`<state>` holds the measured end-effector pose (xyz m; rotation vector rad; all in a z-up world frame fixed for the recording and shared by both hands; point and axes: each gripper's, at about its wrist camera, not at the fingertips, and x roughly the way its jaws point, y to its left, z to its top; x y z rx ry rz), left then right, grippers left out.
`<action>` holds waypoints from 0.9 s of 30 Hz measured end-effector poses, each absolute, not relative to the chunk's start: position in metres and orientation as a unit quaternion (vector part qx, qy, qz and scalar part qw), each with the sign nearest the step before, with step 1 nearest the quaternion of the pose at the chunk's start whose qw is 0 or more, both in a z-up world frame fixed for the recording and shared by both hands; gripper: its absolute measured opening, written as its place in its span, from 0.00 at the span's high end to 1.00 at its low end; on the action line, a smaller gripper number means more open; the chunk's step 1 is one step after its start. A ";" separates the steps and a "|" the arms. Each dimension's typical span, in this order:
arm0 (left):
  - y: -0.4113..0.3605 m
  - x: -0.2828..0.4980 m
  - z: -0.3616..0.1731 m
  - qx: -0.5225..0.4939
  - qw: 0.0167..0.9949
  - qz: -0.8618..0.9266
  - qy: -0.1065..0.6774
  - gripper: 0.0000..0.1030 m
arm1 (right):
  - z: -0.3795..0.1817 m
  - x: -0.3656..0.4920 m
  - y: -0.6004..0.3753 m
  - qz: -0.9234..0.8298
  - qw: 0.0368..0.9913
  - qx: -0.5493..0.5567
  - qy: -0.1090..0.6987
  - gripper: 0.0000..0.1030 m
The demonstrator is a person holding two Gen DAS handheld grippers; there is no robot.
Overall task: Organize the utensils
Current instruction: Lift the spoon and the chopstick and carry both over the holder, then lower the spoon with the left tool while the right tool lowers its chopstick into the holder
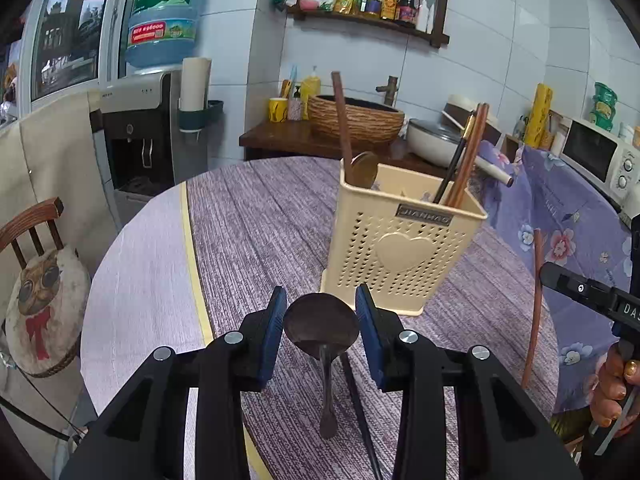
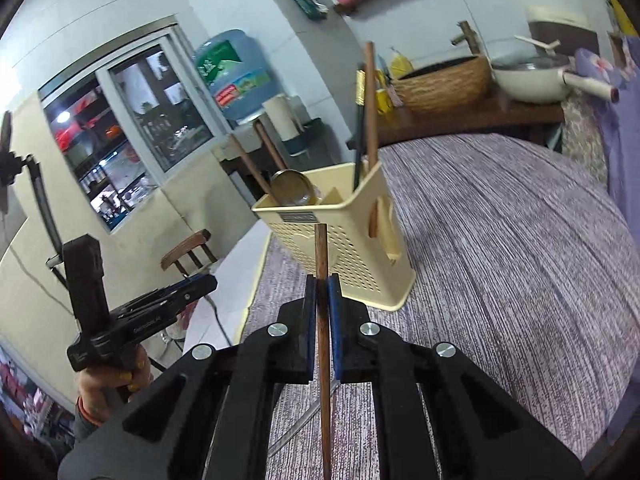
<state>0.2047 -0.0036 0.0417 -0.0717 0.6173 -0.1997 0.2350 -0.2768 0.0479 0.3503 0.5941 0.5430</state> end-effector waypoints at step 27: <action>-0.009 0.212 0.064 -0.055 0.947 -0.131 0.287 0.66 | 0.089 0.228 -0.271 0.246 0.934 0.113 0.231 0.99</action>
